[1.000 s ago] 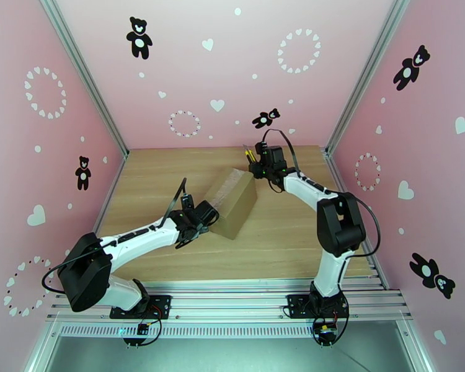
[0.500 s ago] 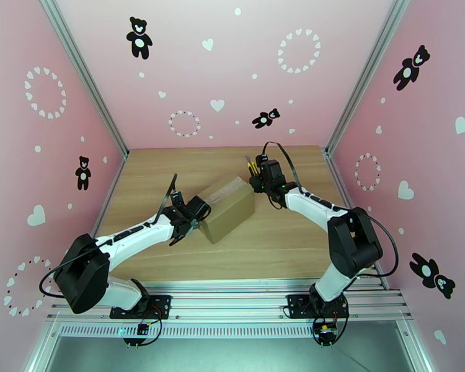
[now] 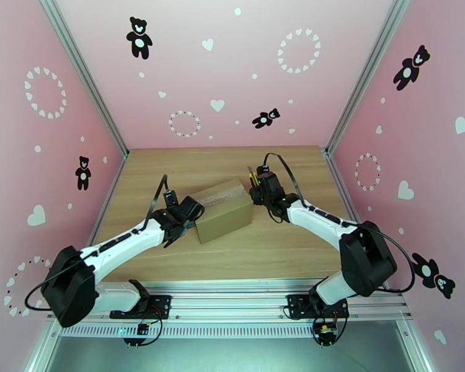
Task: Unpack the express box
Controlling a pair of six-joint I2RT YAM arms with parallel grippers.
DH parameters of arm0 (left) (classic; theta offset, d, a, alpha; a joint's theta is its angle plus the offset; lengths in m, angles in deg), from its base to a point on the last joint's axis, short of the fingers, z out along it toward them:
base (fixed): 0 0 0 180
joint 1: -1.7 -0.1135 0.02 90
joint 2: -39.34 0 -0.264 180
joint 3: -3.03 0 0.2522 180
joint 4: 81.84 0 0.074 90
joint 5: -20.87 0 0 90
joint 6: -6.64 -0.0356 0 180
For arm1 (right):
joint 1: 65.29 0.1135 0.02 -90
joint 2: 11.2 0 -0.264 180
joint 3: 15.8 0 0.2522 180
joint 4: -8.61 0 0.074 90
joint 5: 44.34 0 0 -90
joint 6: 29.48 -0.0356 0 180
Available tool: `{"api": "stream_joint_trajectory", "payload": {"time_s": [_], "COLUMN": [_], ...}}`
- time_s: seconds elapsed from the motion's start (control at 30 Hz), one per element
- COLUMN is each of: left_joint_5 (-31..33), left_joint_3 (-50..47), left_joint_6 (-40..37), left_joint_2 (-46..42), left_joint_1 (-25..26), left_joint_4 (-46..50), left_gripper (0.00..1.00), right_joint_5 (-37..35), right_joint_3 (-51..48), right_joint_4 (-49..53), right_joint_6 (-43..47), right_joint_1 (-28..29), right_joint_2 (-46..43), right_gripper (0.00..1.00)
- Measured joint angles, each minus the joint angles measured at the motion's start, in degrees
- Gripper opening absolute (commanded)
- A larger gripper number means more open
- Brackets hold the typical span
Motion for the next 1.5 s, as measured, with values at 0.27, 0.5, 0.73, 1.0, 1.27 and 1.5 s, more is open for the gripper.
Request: {"api": "stream_joint_trajectory", "payload": {"time_s": [0.27, 0.5, 0.73, 1.0, 1.27, 1.5], "left_joint_5": [-2.2, -8.2, -15.0, -18.1, -17.3, -15.0], "left_joint_3": [-3.6, -4.0, -6.7, -7.7, -4.1, -2.1], "left_joint_6": [-0.5, -3.6, 1.5, 9.5, 13.2, 16.7], "left_joint_2": [-6.1, -10.6, -15.1, -10.2, -3.4, -1.6], "left_joint_1": [0.0, 5.3, 12.0, 18.9, 19.3, 18.1], "left_joint_4": [1.9, 6.0, 7.1, 2.9, -0.2, -0.3], "left_gripper": [0.47, 0.47, 0.47, 0.47, 0.47, 0.48], "right_joint_5": [-1.9, -2.5, -0.2, 3.8, 7.3, 10.4], "right_joint_3": [-0.8, -0.8, 2.5, 14.2, 22.0, 26.7], "right_joint_4": [2.2, 4.0, 5.7, 5.9, 6.3, 6.1], "right_joint_6": [-0.3, 0.5, 2.5, 5.8, 8.0, 10.1], "right_joint_1": [0.0, -0.7, -4.0, -6.4, -6.7, -6.7], "right_joint_2": [-2.9, -4.4, -4.1, 2.8, 10.9, 15.9], "right_gripper": [0.0, 0.0, 0.0, 0.0, 0.0, 0.0]}}
